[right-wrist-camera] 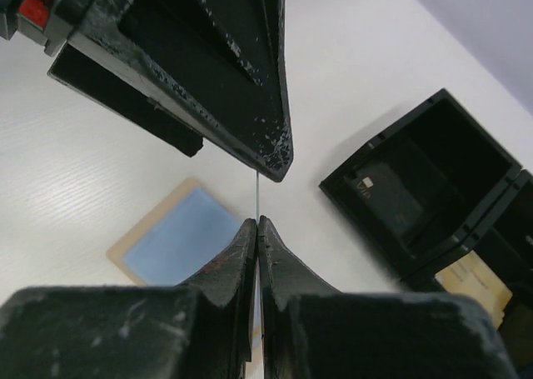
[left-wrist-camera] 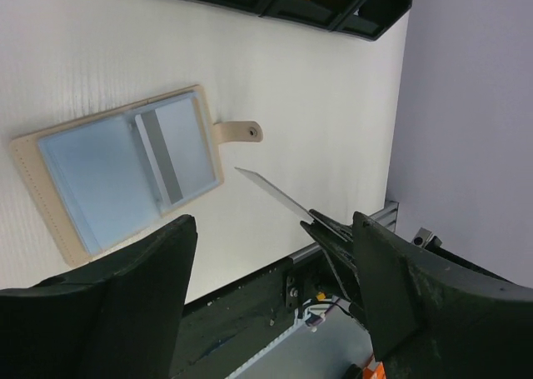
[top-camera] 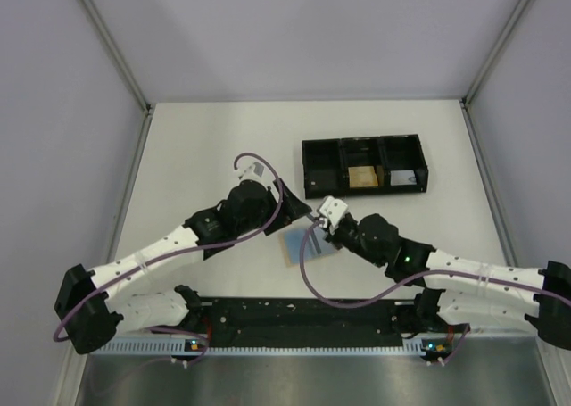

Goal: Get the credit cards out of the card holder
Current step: Place the credit card in the storage box.

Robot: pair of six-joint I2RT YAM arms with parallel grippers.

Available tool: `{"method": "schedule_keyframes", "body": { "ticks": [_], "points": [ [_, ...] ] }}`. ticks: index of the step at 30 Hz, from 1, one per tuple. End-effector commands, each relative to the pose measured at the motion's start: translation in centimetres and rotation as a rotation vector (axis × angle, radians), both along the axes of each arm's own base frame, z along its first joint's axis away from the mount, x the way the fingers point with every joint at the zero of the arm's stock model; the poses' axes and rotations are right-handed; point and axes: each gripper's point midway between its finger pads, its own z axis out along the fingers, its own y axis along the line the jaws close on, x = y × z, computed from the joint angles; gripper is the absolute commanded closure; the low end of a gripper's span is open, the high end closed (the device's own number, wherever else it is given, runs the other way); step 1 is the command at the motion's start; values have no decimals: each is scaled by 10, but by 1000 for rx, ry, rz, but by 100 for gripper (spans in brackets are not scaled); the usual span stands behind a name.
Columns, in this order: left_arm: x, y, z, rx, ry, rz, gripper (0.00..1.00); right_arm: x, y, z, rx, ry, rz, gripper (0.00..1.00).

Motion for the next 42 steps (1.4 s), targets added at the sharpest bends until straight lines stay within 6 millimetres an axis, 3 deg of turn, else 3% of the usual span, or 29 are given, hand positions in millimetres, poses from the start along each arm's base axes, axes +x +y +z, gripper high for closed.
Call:
{"method": "schedule_keyframes", "body": {
  "ticks": [1, 10, 13, 20, 22, 23, 27, 28, 30, 33, 37, 42],
  "points": [
    [5, -11, 19, -73, -10, 3, 23, 12, -3, 28, -3, -172, -69, 100],
    [9, -22, 17, -117, 14, 2, 35, 6, 6, 20, -104, -252, -68, 100],
    [10, -22, 13, -109, 21, 4, 49, 5, 9, 16, -131, -268, -70, 100],
    [14, -16, 14, -89, -10, 28, 100, 3, 10, 15, -128, -266, -79, 100],
    [18, -12, 13, -60, -45, 33, 100, 1, 11, 15, -109, -234, -81, 100],
    [20, -11, 14, -43, -79, 18, 100, 0, 11, 14, -101, -214, -82, 97],
    [32, -2, 15, 61, -244, -11, 100, -1, 4, 10, -49, -113, -93, 57],
    [36, 1, 15, 81, -288, -8, 100, -1, 2, 10, -24, -82, -94, 51],
    [42, 3, 20, 85, -400, -31, 100, 2, -6, 14, 48, -39, -110, 33],
    [47, 2, 29, 74, -551, -69, 100, 11, -26, 14, 147, 37, -175, 14],
    [63, 4, 33, 99, -636, -73, 100, 24, -54, 14, 261, 77, -281, 4],
    [95, -1, 44, 90, -653, -4, 100, 37, -84, 13, 340, 62, -423, 2]
  ]
}}
